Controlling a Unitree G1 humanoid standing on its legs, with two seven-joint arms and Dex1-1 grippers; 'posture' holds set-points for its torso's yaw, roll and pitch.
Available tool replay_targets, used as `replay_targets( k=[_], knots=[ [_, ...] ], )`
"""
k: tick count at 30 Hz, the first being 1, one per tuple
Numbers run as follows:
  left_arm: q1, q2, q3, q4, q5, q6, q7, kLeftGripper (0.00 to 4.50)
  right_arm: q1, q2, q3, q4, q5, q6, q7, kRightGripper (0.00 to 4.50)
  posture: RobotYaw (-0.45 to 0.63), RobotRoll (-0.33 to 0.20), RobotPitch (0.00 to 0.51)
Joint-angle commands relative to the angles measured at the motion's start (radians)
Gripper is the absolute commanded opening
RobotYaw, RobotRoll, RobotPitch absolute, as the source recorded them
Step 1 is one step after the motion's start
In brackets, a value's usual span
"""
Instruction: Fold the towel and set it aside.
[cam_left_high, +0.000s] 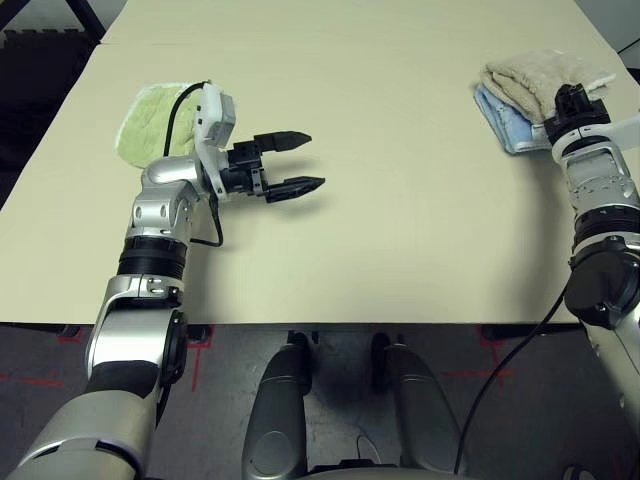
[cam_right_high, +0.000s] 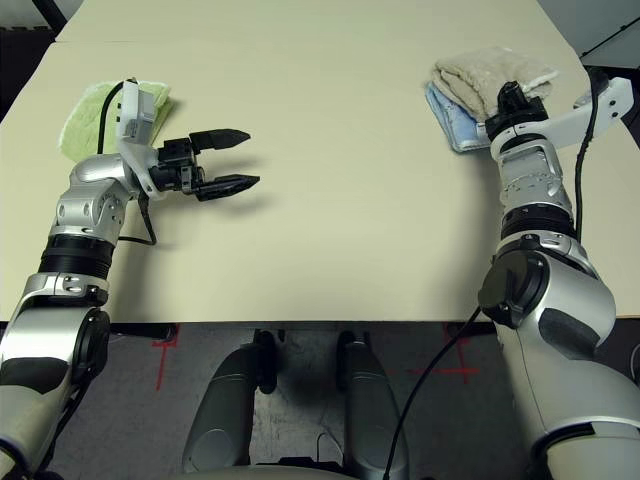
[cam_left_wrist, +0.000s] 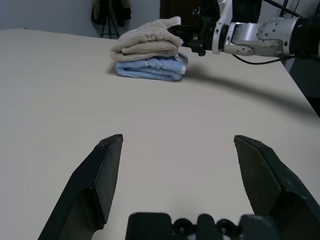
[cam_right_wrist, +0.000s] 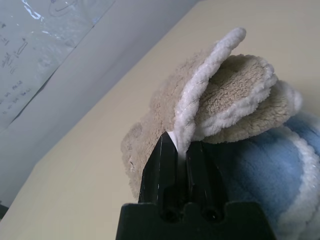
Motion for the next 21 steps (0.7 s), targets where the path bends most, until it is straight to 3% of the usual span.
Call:
replay_targets(
  k=[1,7,21],
  knots=[
    [-0.009,-0.004,0.021,0.028,-0.005,-0.007,0.042,4.5,0.04,-0.003,-0.008,-0.061,0.021,0.022,-0.014,0.01,-0.01,0.0,0.263],
    [0.009,-0.006,0.037,0.032,0.01,-0.045,0.12,4.5,0.067,0.01,-0.003,-0.113,0.031,0.041,-0.035,0.01,-0.01,0.0,0.262],
    [0.018,0.017,0.006,0.047,0.034,-0.067,0.092,4.5,0.123,0.073,-0.035,-0.186,0.068,0.069,-0.128,0.01,-0.01,0.0,0.255]
  ],
)
